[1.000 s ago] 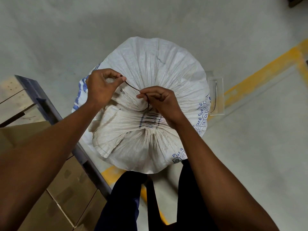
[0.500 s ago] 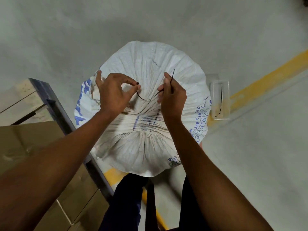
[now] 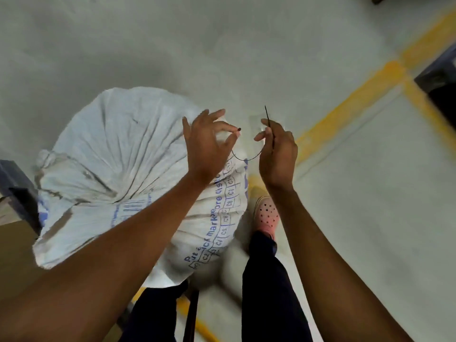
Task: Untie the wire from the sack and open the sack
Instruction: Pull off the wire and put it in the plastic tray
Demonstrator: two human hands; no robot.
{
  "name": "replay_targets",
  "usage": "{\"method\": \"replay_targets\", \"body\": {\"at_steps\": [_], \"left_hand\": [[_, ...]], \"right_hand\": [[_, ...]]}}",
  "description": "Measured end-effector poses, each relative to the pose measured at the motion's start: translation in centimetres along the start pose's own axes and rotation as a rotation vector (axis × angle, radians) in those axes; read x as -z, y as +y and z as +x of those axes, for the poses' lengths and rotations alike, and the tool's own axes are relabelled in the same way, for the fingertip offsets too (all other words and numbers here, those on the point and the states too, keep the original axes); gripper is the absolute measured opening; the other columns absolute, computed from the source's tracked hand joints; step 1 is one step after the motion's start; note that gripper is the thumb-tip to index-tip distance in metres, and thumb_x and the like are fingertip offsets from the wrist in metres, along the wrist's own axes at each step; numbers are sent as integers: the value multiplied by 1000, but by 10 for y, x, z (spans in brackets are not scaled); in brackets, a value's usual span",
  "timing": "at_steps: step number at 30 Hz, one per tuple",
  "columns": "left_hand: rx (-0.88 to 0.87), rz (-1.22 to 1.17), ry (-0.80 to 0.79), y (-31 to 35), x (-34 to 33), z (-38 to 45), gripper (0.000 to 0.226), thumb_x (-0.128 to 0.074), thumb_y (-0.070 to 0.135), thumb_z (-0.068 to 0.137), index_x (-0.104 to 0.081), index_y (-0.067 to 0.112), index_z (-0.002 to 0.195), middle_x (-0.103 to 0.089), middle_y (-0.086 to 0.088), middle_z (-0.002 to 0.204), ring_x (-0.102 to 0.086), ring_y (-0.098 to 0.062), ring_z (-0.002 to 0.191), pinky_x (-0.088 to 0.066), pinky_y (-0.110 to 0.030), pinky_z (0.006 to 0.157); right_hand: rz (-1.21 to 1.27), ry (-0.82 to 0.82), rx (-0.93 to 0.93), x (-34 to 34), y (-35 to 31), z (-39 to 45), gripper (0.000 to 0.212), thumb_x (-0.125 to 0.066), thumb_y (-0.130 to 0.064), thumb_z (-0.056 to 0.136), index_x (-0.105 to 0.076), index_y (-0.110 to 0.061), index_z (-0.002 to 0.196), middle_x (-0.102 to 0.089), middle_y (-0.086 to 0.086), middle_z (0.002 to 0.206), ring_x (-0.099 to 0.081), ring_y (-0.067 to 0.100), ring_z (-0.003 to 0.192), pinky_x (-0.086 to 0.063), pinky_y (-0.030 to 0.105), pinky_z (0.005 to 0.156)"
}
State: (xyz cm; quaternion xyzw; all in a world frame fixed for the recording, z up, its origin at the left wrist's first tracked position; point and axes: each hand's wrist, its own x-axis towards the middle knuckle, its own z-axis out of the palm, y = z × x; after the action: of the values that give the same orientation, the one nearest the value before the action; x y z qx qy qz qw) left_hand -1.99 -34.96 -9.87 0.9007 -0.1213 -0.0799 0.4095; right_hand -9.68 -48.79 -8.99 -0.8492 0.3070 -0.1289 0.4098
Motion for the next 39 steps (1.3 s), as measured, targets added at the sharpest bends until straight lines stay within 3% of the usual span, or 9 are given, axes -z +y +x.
{"method": "replay_targets", "body": {"at_steps": [2,5,7,10,14,18,27,32,39], "left_hand": [[33,-86,-58,11,-44,5,8,-79,29,90,-82,23,94,-61,-4,151,-36,-29,156,1,-56,128],[77,-130,-132,18,-118,10,6,-82,26,89,-83,23,94,-47,-11,163,-21,-37,161,-2,-62,128],[113,-135,-148,14,-169,12,6,-84,26,88,-83,24,93,-42,-13,166,-17,-39,162,-4,-64,127],[177,-109,-136,-9,-243,16,9,-84,31,88,-84,25,94,-41,-15,166,-16,-42,162,-7,-68,125],[301,12,-134,-59,-323,15,11,-80,40,90,-83,30,94,-36,-7,170,-13,-35,163,-7,-69,127],[361,90,-188,-116,-384,11,11,-81,42,89,-83,33,95,-30,-2,173,-8,-32,164,-1,-70,125],[213,282,-266,-185,-441,3,22,-72,50,96,-83,30,96,-31,-3,173,-12,-33,164,-3,-66,126],[128,462,-290,-197,-448,9,21,-71,47,98,-82,32,107,-36,-4,170,-20,-36,161,-18,-65,124],[124,450,-329,-181,-432,1,60,-71,46,97,-51,34,152,-28,-5,173,-16,-33,162,-23,-62,126]], "right_hand": [[-23,-2,-39,18,36,18,25,-43,-14,110,-64,-17,124,-78,-2,109,-64,28,104,-41,29,80],[27,19,-133,32,95,43,12,-46,-18,106,-52,-27,103,-77,-1,107,-66,31,97,-51,41,76],[5,46,-140,34,142,58,10,-52,-18,104,-60,-22,100,-76,-3,104,-64,26,101,-50,42,78],[-73,78,-171,21,221,76,12,-64,-20,101,-75,-16,103,-68,4,134,-53,27,124,-46,34,93],[-152,7,-254,-13,315,85,7,-73,-14,94,-80,-16,95,-50,14,156,-40,40,145,-39,53,114],[-223,-78,-273,-56,393,82,10,-76,-13,90,-83,-18,95,-44,20,161,-33,47,151,-35,53,119],[-468,-260,-263,-119,459,67,20,-64,-22,101,-81,-15,105,-25,11,172,-11,39,161,-14,56,127],[-680,-342,-161,-135,477,60,29,-47,-25,108,-74,-15,105,-19,8,175,-6,40,162,-8,60,127],[-458,-308,-32,-114,474,46,18,-68,-25,100,-70,-13,113,-34,17,168,-22,47,157,-32,64,119]]}}
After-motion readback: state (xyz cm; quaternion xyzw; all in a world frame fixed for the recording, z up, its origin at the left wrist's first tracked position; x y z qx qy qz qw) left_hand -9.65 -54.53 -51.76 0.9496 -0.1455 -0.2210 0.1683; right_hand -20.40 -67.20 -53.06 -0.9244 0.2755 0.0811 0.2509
